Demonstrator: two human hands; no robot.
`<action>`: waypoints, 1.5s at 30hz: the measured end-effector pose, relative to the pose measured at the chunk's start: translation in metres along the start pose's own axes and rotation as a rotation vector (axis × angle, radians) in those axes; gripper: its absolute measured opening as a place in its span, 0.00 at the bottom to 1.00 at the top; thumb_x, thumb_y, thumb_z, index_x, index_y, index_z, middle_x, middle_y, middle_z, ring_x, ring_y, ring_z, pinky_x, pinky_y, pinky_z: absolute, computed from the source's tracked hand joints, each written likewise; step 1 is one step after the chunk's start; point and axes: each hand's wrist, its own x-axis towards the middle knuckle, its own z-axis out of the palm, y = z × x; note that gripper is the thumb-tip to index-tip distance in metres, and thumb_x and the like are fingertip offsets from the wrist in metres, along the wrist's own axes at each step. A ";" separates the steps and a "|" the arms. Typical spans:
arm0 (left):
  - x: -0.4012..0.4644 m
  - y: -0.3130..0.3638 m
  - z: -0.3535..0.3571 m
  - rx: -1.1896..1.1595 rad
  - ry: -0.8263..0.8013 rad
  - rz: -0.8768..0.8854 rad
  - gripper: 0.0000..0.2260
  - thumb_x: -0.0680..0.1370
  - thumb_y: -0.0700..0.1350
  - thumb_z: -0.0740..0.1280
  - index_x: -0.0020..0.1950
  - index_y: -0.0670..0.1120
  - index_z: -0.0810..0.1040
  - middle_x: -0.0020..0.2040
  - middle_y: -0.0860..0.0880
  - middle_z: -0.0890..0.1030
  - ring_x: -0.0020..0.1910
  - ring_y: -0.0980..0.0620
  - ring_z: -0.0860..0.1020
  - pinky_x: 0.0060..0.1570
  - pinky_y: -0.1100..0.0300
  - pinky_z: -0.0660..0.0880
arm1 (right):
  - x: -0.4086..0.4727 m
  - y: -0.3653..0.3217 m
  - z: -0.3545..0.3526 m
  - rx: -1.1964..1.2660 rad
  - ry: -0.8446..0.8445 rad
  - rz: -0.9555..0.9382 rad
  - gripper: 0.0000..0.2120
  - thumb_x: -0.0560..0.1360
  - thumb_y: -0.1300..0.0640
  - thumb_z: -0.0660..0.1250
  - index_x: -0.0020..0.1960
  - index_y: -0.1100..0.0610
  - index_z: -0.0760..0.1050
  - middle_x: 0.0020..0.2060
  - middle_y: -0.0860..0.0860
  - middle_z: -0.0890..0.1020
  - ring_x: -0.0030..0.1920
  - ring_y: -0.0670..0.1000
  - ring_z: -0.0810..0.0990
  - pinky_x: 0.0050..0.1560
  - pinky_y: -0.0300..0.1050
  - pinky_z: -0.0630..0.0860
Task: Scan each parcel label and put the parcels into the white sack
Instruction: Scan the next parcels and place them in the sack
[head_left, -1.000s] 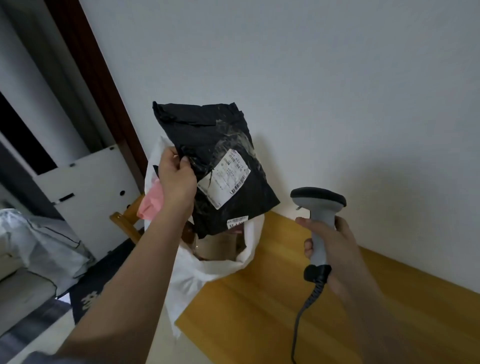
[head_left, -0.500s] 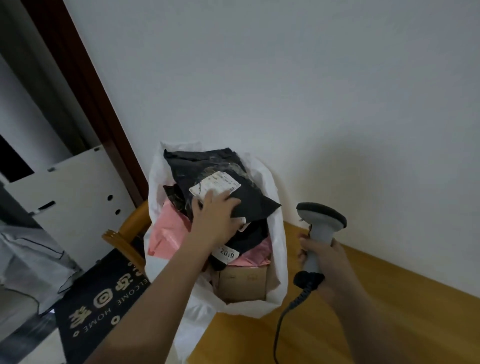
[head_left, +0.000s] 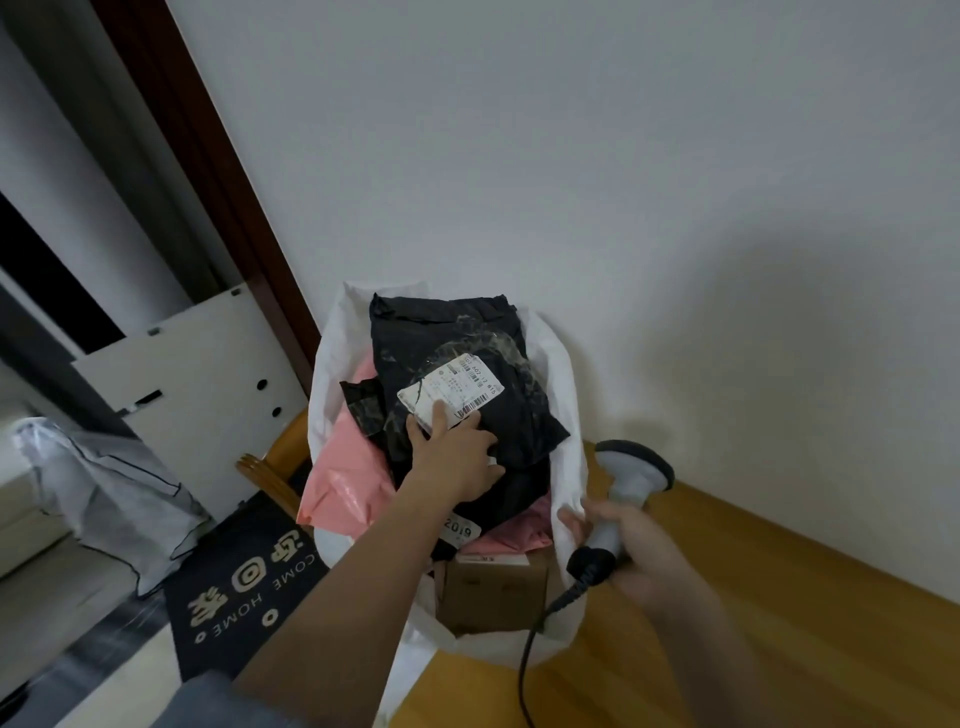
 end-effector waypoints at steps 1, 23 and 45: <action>0.002 -0.001 0.000 -0.006 -0.026 -0.007 0.20 0.81 0.57 0.59 0.73 0.56 0.68 0.79 0.53 0.54 0.78 0.38 0.38 0.71 0.31 0.38 | 0.003 -0.001 -0.001 -0.048 0.014 -0.003 0.08 0.76 0.68 0.67 0.55 0.67 0.73 0.37 0.60 0.83 0.33 0.51 0.82 0.37 0.41 0.82; 0.004 -0.123 -0.060 -0.508 0.511 -0.190 0.22 0.77 0.37 0.62 0.71 0.47 0.70 0.69 0.41 0.68 0.68 0.37 0.65 0.65 0.46 0.67 | 0.003 0.013 0.019 -0.112 0.145 -0.345 0.28 0.74 0.68 0.70 0.70 0.57 0.66 0.59 0.62 0.77 0.51 0.61 0.79 0.45 0.56 0.79; -0.096 -0.138 0.108 -1.846 -0.215 -0.677 0.22 0.77 0.54 0.66 0.66 0.42 0.73 0.65 0.39 0.74 0.62 0.36 0.74 0.54 0.39 0.75 | -0.010 0.063 -0.036 -0.332 0.100 -0.047 0.21 0.72 0.72 0.69 0.65 0.66 0.72 0.43 0.60 0.80 0.37 0.55 0.80 0.39 0.51 0.80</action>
